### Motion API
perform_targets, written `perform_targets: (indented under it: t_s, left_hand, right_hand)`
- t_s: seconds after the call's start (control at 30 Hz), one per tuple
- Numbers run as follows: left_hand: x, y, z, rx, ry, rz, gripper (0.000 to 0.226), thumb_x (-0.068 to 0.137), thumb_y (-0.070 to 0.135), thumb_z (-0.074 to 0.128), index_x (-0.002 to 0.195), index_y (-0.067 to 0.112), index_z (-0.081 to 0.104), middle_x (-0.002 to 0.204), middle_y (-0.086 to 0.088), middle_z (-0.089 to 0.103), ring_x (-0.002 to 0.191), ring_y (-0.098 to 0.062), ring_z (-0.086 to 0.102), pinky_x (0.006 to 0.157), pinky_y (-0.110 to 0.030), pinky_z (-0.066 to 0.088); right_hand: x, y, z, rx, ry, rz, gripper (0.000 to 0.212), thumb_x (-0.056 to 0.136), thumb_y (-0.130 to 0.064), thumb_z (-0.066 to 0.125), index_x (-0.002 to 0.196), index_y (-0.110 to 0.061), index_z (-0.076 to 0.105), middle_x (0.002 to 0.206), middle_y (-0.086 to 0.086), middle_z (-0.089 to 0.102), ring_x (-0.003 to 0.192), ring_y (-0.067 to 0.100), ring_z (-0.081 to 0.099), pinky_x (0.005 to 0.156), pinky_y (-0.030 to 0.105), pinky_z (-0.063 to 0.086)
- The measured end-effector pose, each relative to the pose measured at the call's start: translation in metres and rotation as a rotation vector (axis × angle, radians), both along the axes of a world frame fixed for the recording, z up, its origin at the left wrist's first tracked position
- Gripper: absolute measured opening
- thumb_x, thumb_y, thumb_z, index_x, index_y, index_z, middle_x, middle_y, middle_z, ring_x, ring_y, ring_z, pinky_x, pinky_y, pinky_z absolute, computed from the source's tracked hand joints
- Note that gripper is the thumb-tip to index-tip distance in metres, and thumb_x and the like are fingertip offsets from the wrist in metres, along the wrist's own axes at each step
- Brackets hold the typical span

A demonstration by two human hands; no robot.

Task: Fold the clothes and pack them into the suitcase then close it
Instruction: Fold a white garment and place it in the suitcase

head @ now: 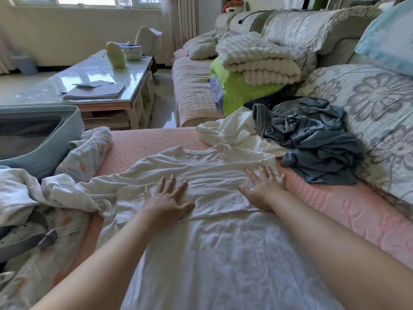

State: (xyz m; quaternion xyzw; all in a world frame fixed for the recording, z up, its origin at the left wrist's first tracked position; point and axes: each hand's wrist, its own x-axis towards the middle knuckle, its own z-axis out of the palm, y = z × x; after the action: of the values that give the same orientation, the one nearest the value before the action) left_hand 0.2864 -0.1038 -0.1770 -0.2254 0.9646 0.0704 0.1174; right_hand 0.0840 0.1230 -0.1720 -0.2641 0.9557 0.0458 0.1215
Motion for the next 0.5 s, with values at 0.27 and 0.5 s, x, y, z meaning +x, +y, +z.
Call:
perform_targets:
  t_s: [0.27,0.5]
  left_hand:
    - [0.052,-0.034,0.049,-0.211,0.191,0.017,0.050,0.099,0.034,0.042,0.149,0.030,0.036,0.151,0.002,0.041,0.139,-0.021,0.036,0.111,-0.037,0.030]
    - [0.147,-0.105,0.096,-0.428,0.185,0.137,0.052,0.082,0.040,0.063,0.131,0.032,0.049,0.134,0.003,0.049,0.129,-0.022,0.040,0.103,-0.037,0.030]
  right_hand:
    - [0.074,-0.077,0.036,-0.146,0.057,0.233,0.057,0.098,-0.045,0.039,0.151,-0.023,0.034,0.153,0.009,0.037,0.140,0.030,0.034,0.114,0.047,0.025]
    - [0.208,-0.201,0.068,-0.515,-0.190,0.538,0.051,0.091,-0.038,0.059,0.141,-0.028,0.051,0.144,0.001,0.055,0.130,0.023,0.052,0.106,0.035,0.044]
